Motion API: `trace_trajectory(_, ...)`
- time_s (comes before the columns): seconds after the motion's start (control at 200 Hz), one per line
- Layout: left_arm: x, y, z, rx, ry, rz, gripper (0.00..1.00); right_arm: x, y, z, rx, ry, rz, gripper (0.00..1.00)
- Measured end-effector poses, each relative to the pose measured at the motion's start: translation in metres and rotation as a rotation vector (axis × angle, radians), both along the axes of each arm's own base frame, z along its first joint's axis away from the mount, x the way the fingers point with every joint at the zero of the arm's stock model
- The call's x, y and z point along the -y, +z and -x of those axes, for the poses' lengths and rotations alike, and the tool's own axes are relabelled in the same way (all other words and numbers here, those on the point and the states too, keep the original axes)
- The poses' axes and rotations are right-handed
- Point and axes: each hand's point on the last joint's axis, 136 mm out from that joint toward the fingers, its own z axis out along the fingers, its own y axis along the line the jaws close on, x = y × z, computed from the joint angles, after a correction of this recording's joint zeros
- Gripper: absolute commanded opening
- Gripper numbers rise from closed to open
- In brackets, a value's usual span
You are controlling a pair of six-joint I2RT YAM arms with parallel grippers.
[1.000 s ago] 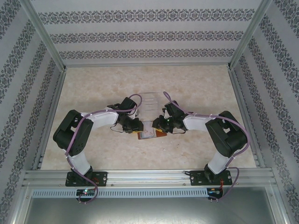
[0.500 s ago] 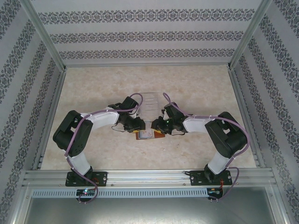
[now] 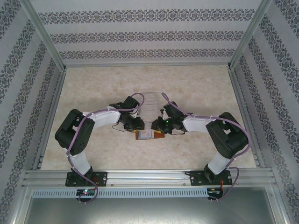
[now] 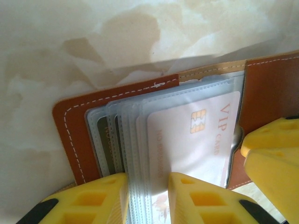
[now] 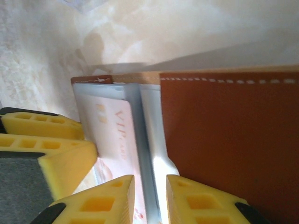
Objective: Take the credit cards out of the card holder
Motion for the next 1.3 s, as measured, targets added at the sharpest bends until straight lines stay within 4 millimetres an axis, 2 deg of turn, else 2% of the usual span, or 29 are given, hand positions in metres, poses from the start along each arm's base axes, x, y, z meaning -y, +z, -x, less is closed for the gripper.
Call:
trace_trajectory(0.18, -0.001, 0.0, 0.0, 0.002, 0.001, -0.003, 0.27, -0.003, 0.001, -0.006, 0.014, 0.018, -0.002, 0.24)
trace_trajectory(0.37, -0.001, 0.0, 0.0, 0.001, 0.001, -0.004, 0.27, -0.001, -0.011, -0.006, -0.003, 0.027, 0.012, 0.21)
trace_trajectory(0.694, -0.001, -0.001, 0.0, 0.002, 0.002, -0.006, 0.26, -0.003, -0.01, -0.008, -0.004, 0.032, -0.013, 0.18)
trace_trajectory(1.304, -0.001, -0.001, 0.0, 0.007, -0.008, -0.008, 0.24, -0.005, -0.007, -0.01, 0.016, -0.004, -0.059, 0.24)
